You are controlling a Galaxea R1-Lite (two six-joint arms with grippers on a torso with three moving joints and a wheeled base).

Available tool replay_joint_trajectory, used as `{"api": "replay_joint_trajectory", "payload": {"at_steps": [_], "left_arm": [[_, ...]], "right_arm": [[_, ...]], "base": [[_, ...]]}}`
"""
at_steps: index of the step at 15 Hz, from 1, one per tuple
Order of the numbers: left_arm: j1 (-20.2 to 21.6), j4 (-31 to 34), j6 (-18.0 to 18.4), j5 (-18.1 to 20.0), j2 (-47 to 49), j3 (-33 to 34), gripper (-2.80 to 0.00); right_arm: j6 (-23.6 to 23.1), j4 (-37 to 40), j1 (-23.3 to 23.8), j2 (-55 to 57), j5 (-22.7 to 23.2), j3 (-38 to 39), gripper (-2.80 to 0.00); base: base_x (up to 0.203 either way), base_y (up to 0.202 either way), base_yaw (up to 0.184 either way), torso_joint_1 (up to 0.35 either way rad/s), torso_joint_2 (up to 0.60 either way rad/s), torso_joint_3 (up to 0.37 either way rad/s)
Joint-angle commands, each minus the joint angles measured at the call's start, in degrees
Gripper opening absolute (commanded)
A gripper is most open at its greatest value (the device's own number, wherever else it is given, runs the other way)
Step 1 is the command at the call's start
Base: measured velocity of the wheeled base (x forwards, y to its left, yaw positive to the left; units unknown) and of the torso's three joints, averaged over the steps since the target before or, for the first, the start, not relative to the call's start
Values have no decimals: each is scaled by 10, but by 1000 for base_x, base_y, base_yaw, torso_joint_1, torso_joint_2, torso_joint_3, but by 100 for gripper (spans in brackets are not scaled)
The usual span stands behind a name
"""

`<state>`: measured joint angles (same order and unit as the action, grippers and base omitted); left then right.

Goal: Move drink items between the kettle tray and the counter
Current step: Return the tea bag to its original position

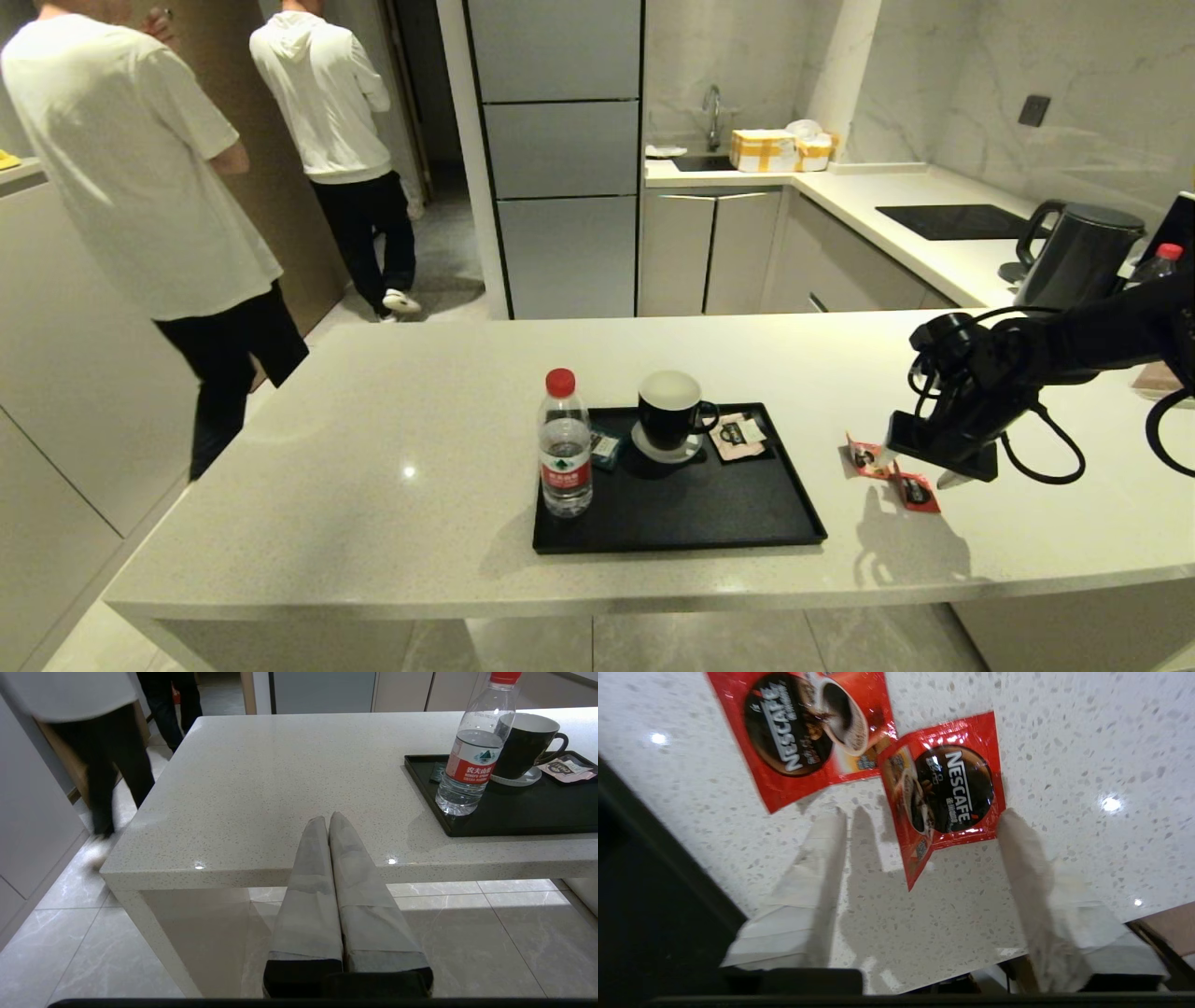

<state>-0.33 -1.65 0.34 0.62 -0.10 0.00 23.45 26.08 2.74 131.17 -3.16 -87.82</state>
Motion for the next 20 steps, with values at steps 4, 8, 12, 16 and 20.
{"api": "replay_joint_trajectory", "payload": {"at_steps": [4, 8, 12, 16, 20], "left_arm": [[0, 0, 0, 0, 1, 9, -280], [0, 0, 0, 0, 1, 9, -280], [0, 0, 0, -1, 1, 9, -280], [0, 0, 0, 0, 1, 9, -280], [0, -1, 0, 0, 1, 9, -280]], "right_arm": [[3, -2, 0, 11, 0, 0, 0], [3, -4, 0, 18, 1, 3, -280], [3, -3, 0, 18, 1, 0, -280], [4, 0, 0, -22, 1, 11, -280], [1, 3, -25, -115, 1, 42, -280]], "base": [[0, 0, 0, 0, 0, 0], [0, 0, 0, 0, 0, 0], [0, 0, 0, 0, 0, 0], [0, 0, 0, 0, 0, 0], [0, 0, 0, 0, 0, 0]]}}
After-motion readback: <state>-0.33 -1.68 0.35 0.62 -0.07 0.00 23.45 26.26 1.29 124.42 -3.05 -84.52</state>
